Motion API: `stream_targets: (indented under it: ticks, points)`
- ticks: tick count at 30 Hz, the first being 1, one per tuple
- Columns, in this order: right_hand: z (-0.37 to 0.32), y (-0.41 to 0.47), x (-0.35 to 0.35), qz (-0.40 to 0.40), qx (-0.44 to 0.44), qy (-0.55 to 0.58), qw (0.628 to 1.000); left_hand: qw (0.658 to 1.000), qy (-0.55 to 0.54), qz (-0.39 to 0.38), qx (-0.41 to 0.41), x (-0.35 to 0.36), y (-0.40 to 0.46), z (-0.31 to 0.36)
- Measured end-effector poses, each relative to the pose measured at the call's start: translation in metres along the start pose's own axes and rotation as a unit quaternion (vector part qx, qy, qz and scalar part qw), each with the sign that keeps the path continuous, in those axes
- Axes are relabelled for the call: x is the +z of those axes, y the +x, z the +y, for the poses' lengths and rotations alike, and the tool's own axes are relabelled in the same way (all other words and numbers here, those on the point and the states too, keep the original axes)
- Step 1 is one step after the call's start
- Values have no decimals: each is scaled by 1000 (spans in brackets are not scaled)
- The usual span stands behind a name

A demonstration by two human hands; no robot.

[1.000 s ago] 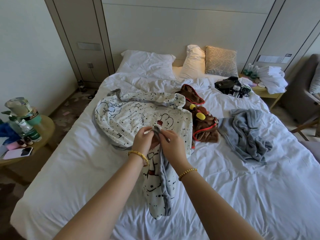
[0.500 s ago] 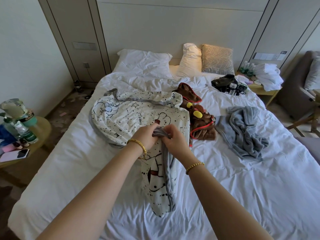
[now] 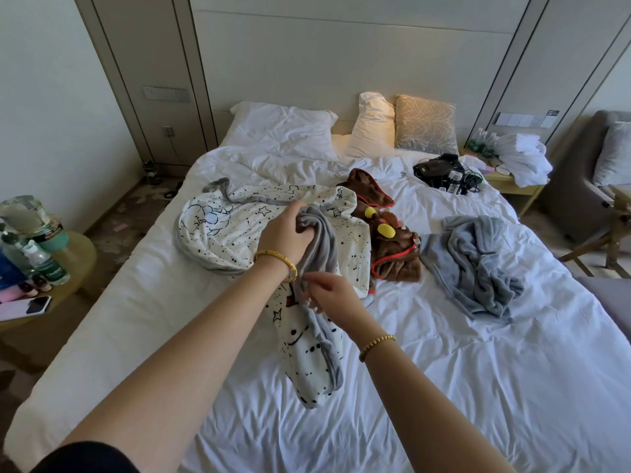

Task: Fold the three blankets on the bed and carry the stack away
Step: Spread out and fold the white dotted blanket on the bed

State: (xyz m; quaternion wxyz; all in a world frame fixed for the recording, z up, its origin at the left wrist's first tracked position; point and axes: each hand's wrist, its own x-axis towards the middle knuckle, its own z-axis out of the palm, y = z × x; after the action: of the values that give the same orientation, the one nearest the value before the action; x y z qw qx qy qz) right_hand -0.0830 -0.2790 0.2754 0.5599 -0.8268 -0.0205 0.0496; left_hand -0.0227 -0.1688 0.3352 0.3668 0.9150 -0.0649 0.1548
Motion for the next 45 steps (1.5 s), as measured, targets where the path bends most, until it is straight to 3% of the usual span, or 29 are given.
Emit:
stream_targets:
  ticks: [4,10,14,18,23,26,31,33,37,41,45]
  points:
    - [1,4,-6,138,-21,-72,988,998,-36,51,-8,-7,3,1]
    - [3,15,-10,167,27,-65,983,990,-103,92,-5,-16,0,8]
    - [-6,25,-14,226,-8,-52,973,991,-109,76,29,-22,-1,10]
    - [-13,27,-13,191,-48,-31,980,990,-104,91,-5,-26,1,5]
    - [-9,23,1,75,33,102,991,991,-98,85,-33,-21,-3,3]
    - [-7,25,5,106,64,81,989,992,-99,81,-20,-16,-6,7]
    - [-1,32,0,265,67,5,962,989,-115,91,-2,-16,-10,14]
    - [6,43,-4,250,108,-36,961,986,-134,100,-8,-14,-10,20]
    - [30,50,-10,140,211,-65,965,968,-191,161,-25,-15,-5,29]
    - [66,34,-15,187,251,-21,950,941,-232,239,-57,-33,9,17]
    - [99,17,-31,202,281,-65,936,923,-214,294,-123,-42,15,-16]
